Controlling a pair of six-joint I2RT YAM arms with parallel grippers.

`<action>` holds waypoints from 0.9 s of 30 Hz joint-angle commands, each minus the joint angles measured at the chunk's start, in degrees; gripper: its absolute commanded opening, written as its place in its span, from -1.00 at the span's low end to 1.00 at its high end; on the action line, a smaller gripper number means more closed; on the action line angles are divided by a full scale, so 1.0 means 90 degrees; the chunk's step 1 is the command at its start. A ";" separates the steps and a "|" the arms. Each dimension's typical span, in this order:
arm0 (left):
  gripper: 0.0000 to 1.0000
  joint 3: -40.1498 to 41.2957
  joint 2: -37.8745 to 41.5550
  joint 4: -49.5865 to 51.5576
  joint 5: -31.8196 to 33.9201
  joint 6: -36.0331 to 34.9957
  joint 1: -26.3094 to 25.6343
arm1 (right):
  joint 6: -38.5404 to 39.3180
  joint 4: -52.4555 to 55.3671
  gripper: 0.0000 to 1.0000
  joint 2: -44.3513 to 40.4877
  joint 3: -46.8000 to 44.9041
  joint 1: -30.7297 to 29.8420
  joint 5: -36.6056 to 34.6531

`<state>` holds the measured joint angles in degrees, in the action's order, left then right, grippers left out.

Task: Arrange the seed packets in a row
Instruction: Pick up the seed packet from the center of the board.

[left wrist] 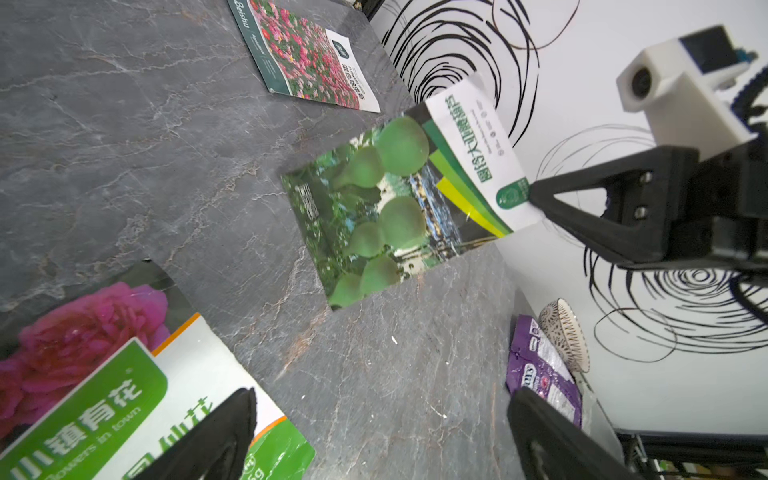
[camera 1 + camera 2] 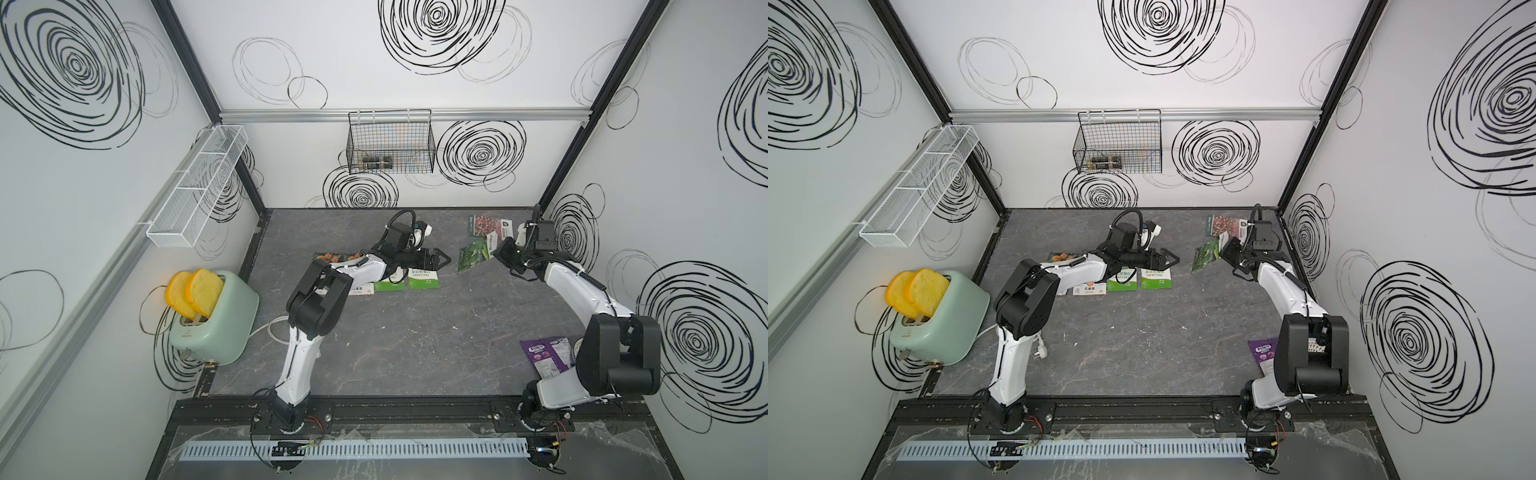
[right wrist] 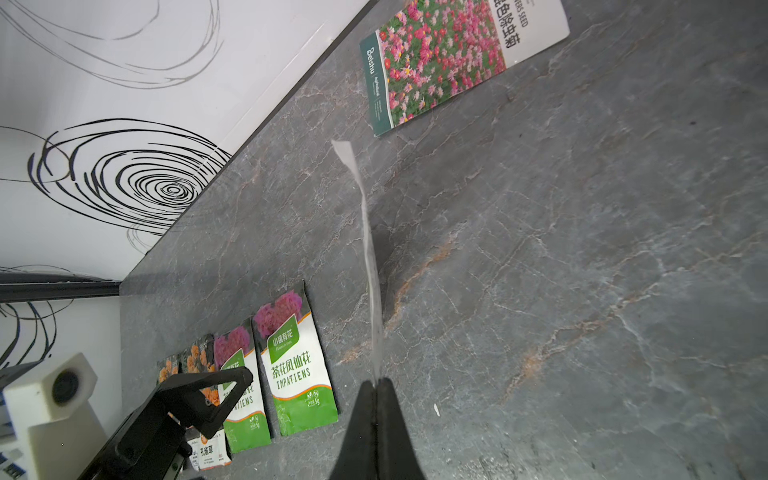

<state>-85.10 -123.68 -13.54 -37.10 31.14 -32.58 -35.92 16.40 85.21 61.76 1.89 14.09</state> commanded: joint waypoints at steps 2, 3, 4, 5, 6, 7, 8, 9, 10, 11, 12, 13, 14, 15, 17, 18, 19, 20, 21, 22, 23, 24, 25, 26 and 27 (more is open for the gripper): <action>0.99 -0.0240 0.0148 -0.0247 -0.0108 0.0774 -0.0313 | 0.0185 0.0136 -1.00 -0.0259 -0.0030 0.0101 0.0243; 0.99 -0.0260 0.0197 -0.0136 -0.0041 0.0747 -0.0411 | 0.0231 0.0173 -1.00 -0.0268 -0.0016 0.0119 0.0268; 0.99 -0.0242 0.0246 -0.0141 -0.0029 0.0754 -0.0491 | 0.0250 0.0210 -1.00 -0.0273 -0.0002 0.0153 0.0301; 0.99 -0.0216 0.0286 -0.0150 0.0003 0.0806 -0.0559 | 0.0248 0.0209 -1.00 -0.0292 -0.0023 0.0186 0.0349; 0.99 -0.0177 0.0319 -0.0168 0.0050 0.0926 -0.0619 | 0.0218 0.0199 -1.00 -0.0336 -0.0067 0.0231 0.0389; 0.99 -0.0115 0.0359 -0.0236 0.0077 0.1089 -0.0678 | 0.0187 0.0140 -1.00 -0.0397 -0.0119 0.0264 0.0427; 0.99 -0.0017 0.0406 -0.0389 0.0079 0.1248 -0.0721 | 0.0179 0.0090 -1.00 -0.0446 -0.0173 0.0292 0.0469; 0.99 0.0100 0.0473 -0.0539 0.0153 0.1436 -0.0768 | 0.0182 0.0053 -1.00 -0.0482 -0.0206 0.0329 0.0494; 0.99 0.0196 0.0530 -0.0654 0.0226 0.1582 -0.0810 | 0.0172 0.0056 -1.00 -0.0493 -0.0207 0.0350 0.0528; 0.99 0.0248 0.0566 -0.0731 0.0274 0.1667 -0.0846 | 0.0179 0.0076 -1.00 -0.0484 -0.0190 0.0374 0.0548; 0.99 0.0266 0.0587 -0.0777 0.0311 0.1723 -0.0885 | 0.0196 0.0105 -1.00 -0.0466 -0.0155 0.0400 0.0579; 0.99 0.0259 0.0586 -0.0783 0.0337 0.1717 -0.0910 | 0.0202 0.0137 -1.00 -0.0455 -0.0134 0.0405 0.0592; 0.99 0.0240 0.0588 -0.0789 0.0343 0.1685 -0.0928 | 0.0204 0.0135 -1.00 -0.0464 -0.0129 0.0414 0.0593; 0.99 0.0210 0.0563 -0.0801 0.0320 0.1637 -0.0950 | 0.0203 0.0131 -1.00 -0.0473 -0.0134 0.0415 0.0588; 0.99 0.0159 0.0515 -0.0771 0.0296 0.1581 -0.0932 | 0.0185 0.0133 -1.00 -0.0487 -0.0151 0.0414 0.0591; 0.99 0.0159 0.0511 -0.0771 0.0271 0.1605 -0.0920 | 0.0159 0.0131 -1.00 -0.0493 -0.0154 0.0415 0.0593; 0.98 0.0178 0.0533 -0.0809 0.0256 0.1668 -0.0921 | 0.0127 0.0119 -1.00 -0.0493 -0.0170 0.0415 0.0603; 0.98 0.0201 0.0561 -0.0855 0.0246 0.1748 -0.0921 | 0.0086 0.0107 -1.00 -0.0493 -0.0189 0.0424 0.0598; 0.97 0.0224 0.0584 -0.0892 0.0236 0.1879 -0.0919 | 0.0031 0.0087 -1.00 -0.0502 -0.0233 0.0434 0.0620; 0.96 0.0233 0.0592 -0.0915 0.0226 0.2042 -0.0931 | -0.0060 0.0047 -1.00 -0.0512 -0.0275 0.0459 0.0648; 0.95 0.0237 0.0611 -0.0932 0.0220 0.2221 -0.0948 | -0.0134 0.0012 -1.00 -0.0529 -0.0329 0.0471 0.0661; 0.93 0.0264 0.0621 -0.0983 0.0216 0.2448 -0.0955 | -0.0228 -0.0031 -1.00 -0.0549 -0.0398 0.0490 0.0676; 0.93 0.0329 0.0630 -0.1117 0.0202 0.2769 -0.0960 | -0.0313 -0.0089 -1.00 -0.0578 -0.0475 0.0517 0.0704; 0.93 0.0423 0.0650 -0.1304 0.0185 0.3077 -0.0969 | -0.0391 -0.0134 -1.00 -0.0605 -0.0551 0.0545 0.0719; 0.93 0.0566 0.0676 -0.1559 0.0193 0.3466 -0.0978 | -0.0480 -0.0181 -1.00 -0.0634 -0.0616 0.0578 0.0740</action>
<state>-82.06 -120.31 -20.78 -35.11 52.75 -41.25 -37.39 15.77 81.36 57.74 6.26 19.84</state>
